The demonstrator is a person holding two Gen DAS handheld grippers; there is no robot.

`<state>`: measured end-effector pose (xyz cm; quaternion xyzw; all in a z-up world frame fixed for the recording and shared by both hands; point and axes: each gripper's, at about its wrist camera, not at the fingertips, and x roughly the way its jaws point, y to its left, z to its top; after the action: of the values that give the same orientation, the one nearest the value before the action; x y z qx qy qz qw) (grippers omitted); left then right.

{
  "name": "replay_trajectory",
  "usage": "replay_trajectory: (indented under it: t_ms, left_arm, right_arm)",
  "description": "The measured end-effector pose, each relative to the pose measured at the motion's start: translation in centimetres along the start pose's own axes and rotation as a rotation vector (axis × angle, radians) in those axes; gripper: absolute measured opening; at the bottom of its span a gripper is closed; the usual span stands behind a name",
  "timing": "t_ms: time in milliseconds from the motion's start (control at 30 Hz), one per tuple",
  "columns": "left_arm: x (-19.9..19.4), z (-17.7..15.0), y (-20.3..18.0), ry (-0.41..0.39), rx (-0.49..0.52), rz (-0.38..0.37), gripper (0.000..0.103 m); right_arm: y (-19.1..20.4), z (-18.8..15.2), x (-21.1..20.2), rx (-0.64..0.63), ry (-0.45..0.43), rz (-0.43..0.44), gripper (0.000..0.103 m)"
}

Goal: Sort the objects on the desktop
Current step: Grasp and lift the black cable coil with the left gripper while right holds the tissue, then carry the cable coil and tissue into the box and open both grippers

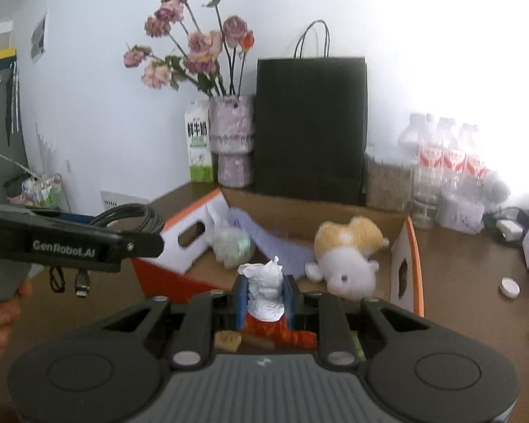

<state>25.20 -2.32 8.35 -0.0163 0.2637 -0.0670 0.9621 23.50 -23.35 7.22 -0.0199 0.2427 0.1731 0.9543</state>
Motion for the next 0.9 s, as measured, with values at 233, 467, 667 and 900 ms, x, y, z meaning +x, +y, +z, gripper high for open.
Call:
replay_trajectory:
  t_ms: [233,467,667,900]
  left_arm:
    - [2.6,4.0,-0.6,-0.045,0.0,0.014,0.089]
    - [8.4,6.7,-1.0,0.022,0.032,0.063,0.089]
    - [13.4,7.2,-0.5,0.115,0.017,0.094,0.089]
    - [17.2,6.9,0.3,0.193,-0.007,0.088,0.089]
  right_arm:
    - [-0.8,3.8,2.7,0.002,-0.021,0.003,0.02]
    - [-1.9,6.8,7.8,-0.019,0.041,-0.001,0.02]
    - [-3.2,8.0,13.4,0.009,0.152,0.0,0.02]
    - [-4.3,7.4,19.0,0.028,0.257,0.026,0.02]
